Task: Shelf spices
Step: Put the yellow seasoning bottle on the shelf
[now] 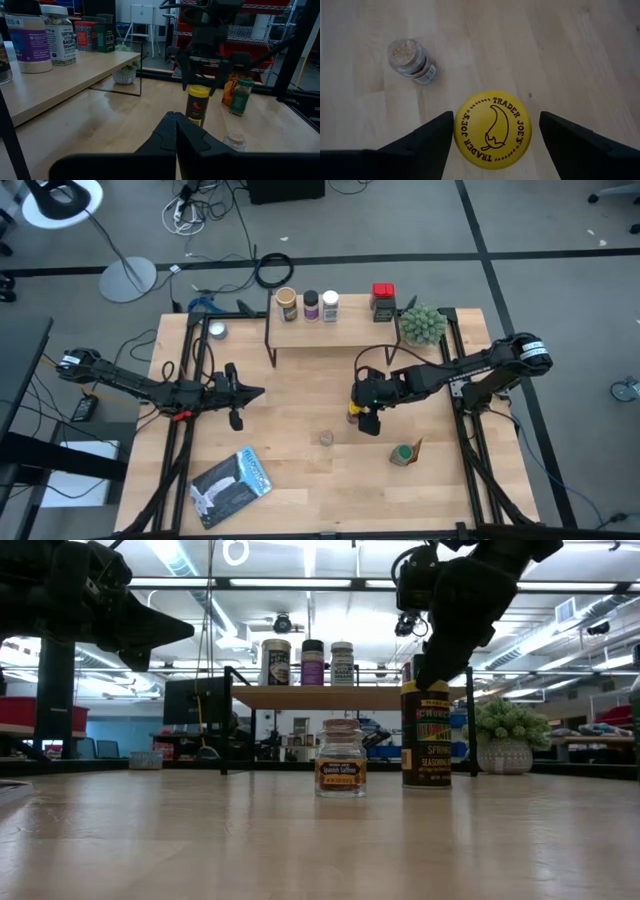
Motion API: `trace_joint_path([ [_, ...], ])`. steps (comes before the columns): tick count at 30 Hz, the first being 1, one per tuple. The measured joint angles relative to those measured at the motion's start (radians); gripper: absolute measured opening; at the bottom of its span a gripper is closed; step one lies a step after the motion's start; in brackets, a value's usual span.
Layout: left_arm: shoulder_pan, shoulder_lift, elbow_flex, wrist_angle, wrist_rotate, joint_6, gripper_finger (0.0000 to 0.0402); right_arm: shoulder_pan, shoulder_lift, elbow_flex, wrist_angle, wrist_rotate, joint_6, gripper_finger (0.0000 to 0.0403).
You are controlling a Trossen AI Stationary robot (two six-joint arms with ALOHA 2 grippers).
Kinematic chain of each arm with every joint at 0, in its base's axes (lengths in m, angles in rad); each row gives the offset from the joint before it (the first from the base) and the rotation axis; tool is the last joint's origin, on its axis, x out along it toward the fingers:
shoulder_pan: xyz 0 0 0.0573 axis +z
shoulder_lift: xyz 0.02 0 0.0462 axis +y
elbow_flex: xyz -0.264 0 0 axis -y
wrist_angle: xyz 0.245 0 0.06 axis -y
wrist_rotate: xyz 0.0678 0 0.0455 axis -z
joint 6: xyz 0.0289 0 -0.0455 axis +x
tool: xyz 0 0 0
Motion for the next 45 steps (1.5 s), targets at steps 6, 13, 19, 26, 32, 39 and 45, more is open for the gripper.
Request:
trace_joint_path([
  [6, 0.0, 0.0, 0.0, 0.0, 0.0, 0.0, 0.0002, -0.006, 0.0, 0.0, -0.001, -0.023, 0.005, 0.0292],
  [13, 0.0, 0.0, 0.0, 0.0, 0.0, 0.0, 0.0002, -0.005, 0.0, 0.0, -0.005, -0.026, 0.009, 0.0292],
  [19, 0.0, 0.0, 0.0, 0.0, 0.0, 0.0, 0.0002, -0.005, 0.0, 0.0, -0.006, -0.026, 0.01, 0.0292],
  [26, 0.0, 0.0, 0.0, 0.0, 0.0, 0.0, 0.0002, -0.005, 0.0, 0.0, -0.006, -0.026, 0.012, 0.0257],
  [32, 0.0, 0.0, 0.0, 0.0, 0.0, 0.0, 0.0002, -0.005, 0.0, 0.0, -0.002, -0.024, 0.011, 0.0212],
  [39, 0.0, 0.0, 0.0, 0.0, 0.0, 0.0, 0.0002, -0.005, 0.0, 0.0, -0.003, -0.024, 0.009, 0.0234],
  [45, 0.0, 0.0, 0.0, 0.0, 0.001, 0.0, 0.0002, -0.01, 0.001, 0.009, -0.006, -0.028, 0.064, 0.0222],
])
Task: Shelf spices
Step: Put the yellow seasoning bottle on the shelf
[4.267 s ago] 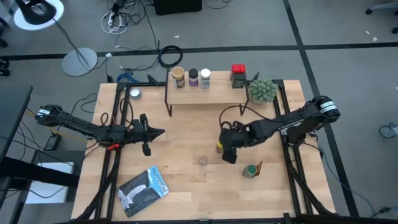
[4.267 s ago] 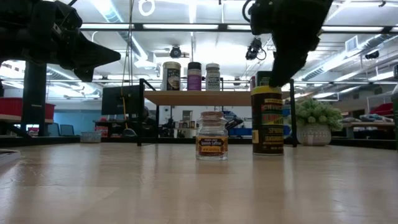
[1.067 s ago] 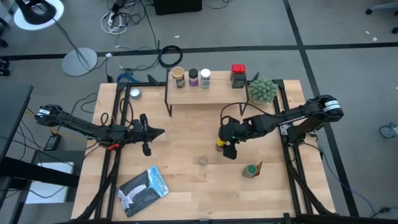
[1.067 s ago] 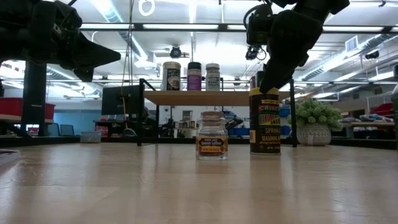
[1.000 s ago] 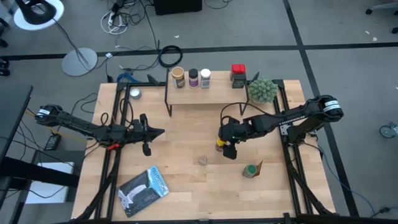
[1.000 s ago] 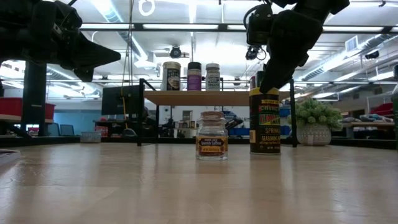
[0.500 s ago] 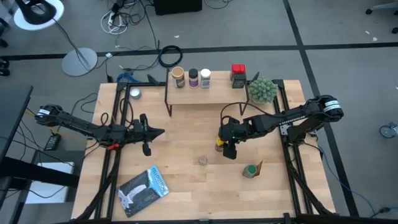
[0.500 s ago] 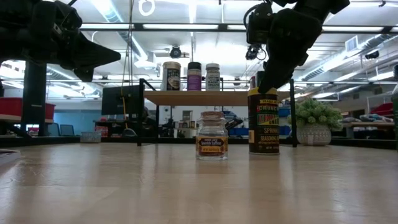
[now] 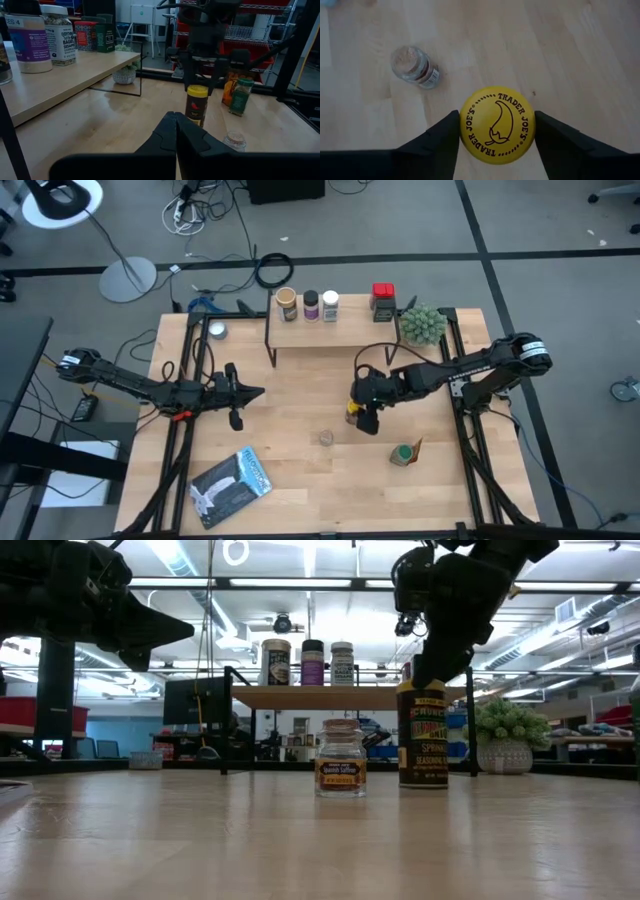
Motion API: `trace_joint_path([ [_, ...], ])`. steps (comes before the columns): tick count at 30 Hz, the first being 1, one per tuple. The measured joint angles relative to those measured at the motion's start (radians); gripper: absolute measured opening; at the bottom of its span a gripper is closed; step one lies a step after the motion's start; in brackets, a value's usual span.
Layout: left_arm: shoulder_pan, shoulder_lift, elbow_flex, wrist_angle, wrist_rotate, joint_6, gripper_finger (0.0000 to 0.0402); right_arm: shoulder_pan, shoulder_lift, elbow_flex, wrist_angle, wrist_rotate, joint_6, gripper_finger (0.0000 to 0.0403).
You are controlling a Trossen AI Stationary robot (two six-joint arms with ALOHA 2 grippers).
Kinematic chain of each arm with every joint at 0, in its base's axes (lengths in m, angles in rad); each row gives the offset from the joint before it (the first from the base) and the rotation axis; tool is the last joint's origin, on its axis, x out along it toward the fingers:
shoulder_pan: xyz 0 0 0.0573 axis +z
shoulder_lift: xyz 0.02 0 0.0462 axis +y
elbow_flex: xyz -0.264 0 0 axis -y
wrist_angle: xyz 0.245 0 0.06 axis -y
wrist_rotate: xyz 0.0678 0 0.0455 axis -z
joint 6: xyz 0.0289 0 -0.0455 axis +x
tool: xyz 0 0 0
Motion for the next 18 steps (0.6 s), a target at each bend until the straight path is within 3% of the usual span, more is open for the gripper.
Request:
trace_joint_path([
  [18, 0.0, 0.0, 0.0, 0.01, 0.0, 0.0, 0.0002, -0.063, 0.001, 0.185, -0.08, 0.002, -0.037, 0.0222],
])
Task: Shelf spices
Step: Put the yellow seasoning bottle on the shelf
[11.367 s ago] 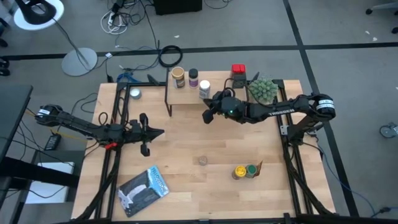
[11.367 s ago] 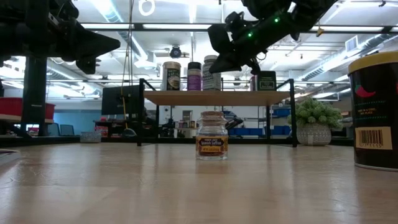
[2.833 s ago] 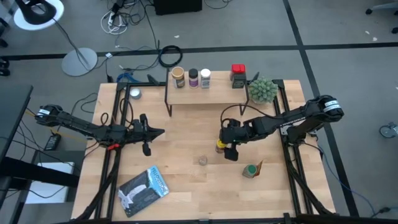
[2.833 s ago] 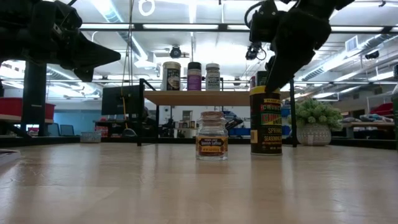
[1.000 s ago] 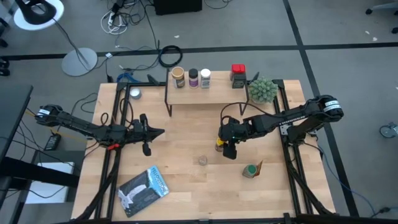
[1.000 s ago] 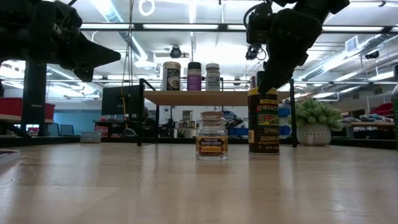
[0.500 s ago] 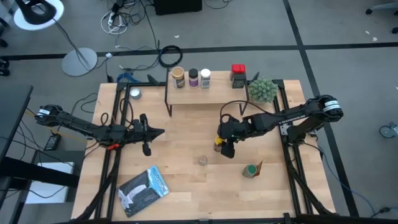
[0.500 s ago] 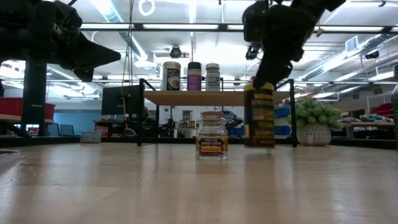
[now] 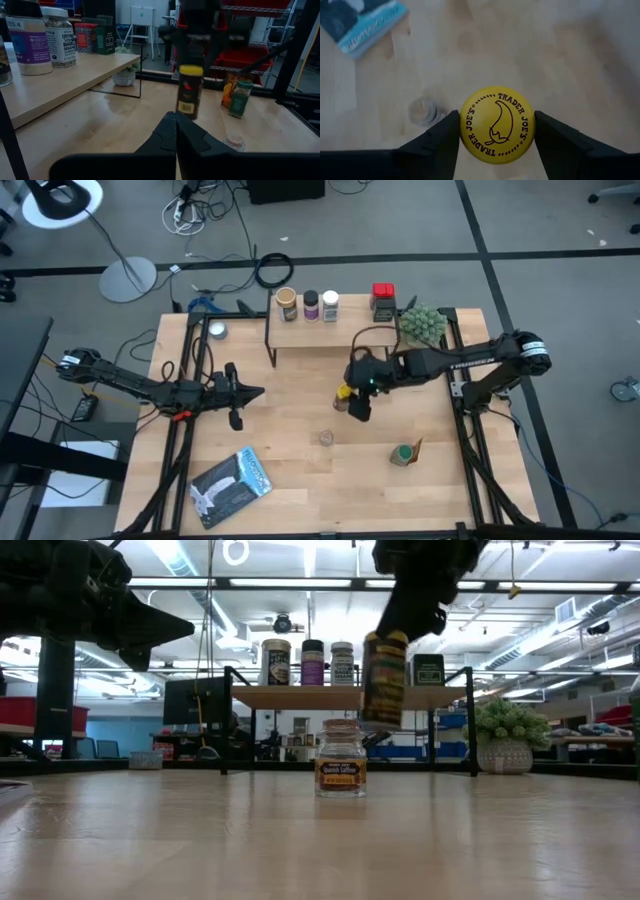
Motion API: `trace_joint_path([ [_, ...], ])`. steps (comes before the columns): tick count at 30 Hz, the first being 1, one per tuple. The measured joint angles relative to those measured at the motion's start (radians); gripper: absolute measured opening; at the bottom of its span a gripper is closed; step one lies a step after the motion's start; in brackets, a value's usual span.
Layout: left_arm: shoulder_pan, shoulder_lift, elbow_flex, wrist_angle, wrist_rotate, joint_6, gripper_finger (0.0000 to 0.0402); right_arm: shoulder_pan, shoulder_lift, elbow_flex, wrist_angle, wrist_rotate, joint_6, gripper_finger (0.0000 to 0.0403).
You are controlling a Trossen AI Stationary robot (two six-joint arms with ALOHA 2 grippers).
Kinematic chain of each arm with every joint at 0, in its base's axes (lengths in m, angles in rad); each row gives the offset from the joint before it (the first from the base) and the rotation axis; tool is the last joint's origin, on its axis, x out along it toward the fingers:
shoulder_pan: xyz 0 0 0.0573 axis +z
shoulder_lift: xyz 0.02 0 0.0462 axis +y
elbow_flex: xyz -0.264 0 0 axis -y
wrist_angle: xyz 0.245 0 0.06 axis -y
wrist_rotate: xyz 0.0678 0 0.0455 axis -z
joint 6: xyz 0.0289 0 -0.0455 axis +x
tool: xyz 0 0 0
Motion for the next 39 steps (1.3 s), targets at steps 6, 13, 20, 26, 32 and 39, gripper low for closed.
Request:
trace_joint_path([
  [6, 0.0, 0.0, 0.0, -0.001, 0.0, 0.0, 0.0002, -0.091, 0.0, 0.126, -0.092, 0.001, -0.042, 0.0223],
  [13, 0.0, 0.0, 0.0, -0.001, 0.0, 0.003, 0.0002, -0.187, -0.001, 0.259, -0.11, 0.0, -0.137, 0.0225],
  [20, 0.0, 0.0, 0.0, -0.002, -0.006, 0.003, 0.0002, -0.302, -0.001, 0.301, -0.062, -0.017, -0.183, 0.0225],
  [26, 0.0, 0.0, 0.0, -0.001, -0.007, 0.003, 0.0002, -0.355, 0.062, 0.342, -0.012, -0.097, -0.19, 0.0225],
  [32, 0.0, 0.0, 0.0, -0.003, -0.007, 0.004, 0.0002, -0.358, 0.242, 0.55, -0.133, -0.112, -0.259, 0.0227],
  [39, 0.0, 0.0, 0.0, -0.007, -0.007, 0.004, 0.0002, -0.384, 0.424, 0.834, -0.292, -0.122, -0.302, 0.0227],
])
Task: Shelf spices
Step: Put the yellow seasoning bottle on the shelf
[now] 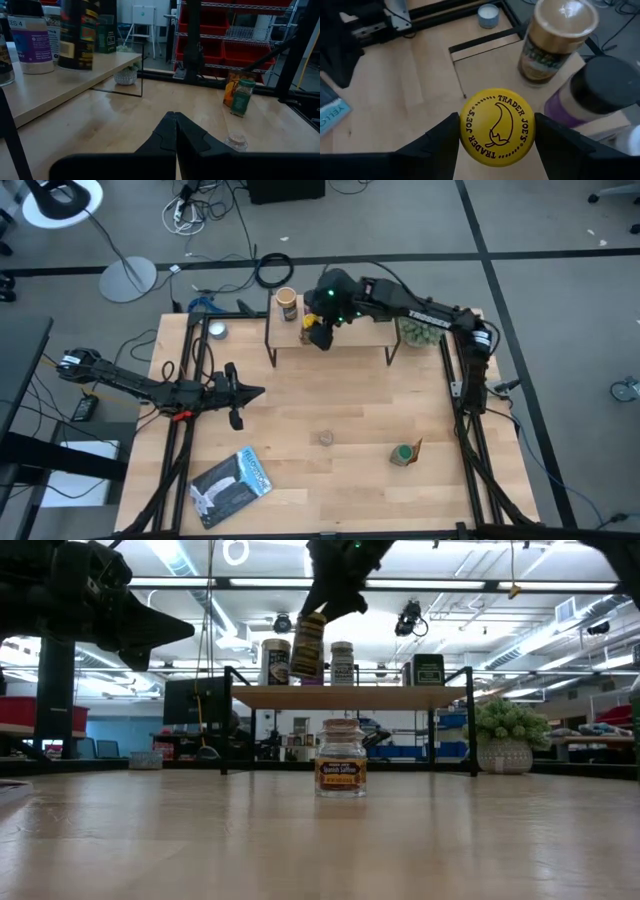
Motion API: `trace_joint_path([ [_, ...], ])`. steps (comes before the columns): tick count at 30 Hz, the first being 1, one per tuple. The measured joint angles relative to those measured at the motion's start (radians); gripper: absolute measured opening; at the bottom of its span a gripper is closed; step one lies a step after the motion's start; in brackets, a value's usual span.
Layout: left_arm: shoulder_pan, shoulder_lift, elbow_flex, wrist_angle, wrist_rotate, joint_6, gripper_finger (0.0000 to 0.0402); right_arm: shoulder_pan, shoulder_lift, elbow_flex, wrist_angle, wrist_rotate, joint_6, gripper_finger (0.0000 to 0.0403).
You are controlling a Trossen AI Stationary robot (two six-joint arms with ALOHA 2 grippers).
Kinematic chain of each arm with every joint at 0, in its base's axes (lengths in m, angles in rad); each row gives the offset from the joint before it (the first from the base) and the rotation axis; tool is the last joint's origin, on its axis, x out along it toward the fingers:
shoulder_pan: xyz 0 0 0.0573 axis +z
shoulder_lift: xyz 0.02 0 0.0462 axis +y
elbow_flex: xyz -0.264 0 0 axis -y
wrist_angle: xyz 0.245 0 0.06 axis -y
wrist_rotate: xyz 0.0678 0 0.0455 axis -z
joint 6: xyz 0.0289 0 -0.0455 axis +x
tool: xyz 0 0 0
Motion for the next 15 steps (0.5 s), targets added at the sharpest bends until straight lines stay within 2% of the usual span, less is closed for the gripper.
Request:
trace_joint_path([
  [7, 0.0, 0.0, 0.0, -0.004, 0.0, 0.011, 0.0002, -0.037, 0.119, 0.166, -0.108, 0.0, 0.022, 0.0228],
  [15, 0.0, 0.0, 0.0, -0.004, -0.001, 0.019, 0.0002, -0.044, 0.156, 0.198, -0.136, 0.006, 0.002, 0.0232],
])
